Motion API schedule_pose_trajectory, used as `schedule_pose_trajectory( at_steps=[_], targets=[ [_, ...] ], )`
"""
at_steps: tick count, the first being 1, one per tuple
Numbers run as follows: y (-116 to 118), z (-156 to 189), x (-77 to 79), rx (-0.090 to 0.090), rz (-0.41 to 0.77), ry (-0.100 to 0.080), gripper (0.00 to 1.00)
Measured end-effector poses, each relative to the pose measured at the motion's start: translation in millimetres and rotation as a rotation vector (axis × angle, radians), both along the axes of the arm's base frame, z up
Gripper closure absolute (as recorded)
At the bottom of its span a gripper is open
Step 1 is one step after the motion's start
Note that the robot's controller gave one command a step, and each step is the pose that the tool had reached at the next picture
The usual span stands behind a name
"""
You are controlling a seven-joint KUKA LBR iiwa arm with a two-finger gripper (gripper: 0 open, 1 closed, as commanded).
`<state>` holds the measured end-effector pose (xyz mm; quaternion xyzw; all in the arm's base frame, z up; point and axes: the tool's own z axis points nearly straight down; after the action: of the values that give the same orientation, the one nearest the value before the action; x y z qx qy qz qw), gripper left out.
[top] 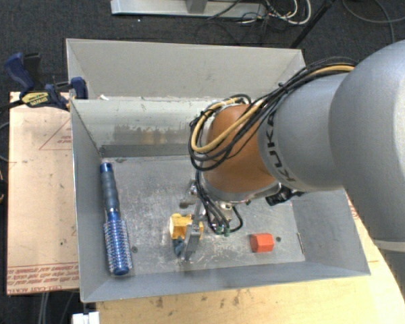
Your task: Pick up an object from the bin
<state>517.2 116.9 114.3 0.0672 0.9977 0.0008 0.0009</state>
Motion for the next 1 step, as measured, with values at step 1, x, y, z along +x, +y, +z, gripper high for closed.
schedule_pose_trajectory(
  at_steps=[1],
  targets=[
    [-6.4,-42.7,7.3,0.003,-0.063,-0.008,0.00]
  ],
)
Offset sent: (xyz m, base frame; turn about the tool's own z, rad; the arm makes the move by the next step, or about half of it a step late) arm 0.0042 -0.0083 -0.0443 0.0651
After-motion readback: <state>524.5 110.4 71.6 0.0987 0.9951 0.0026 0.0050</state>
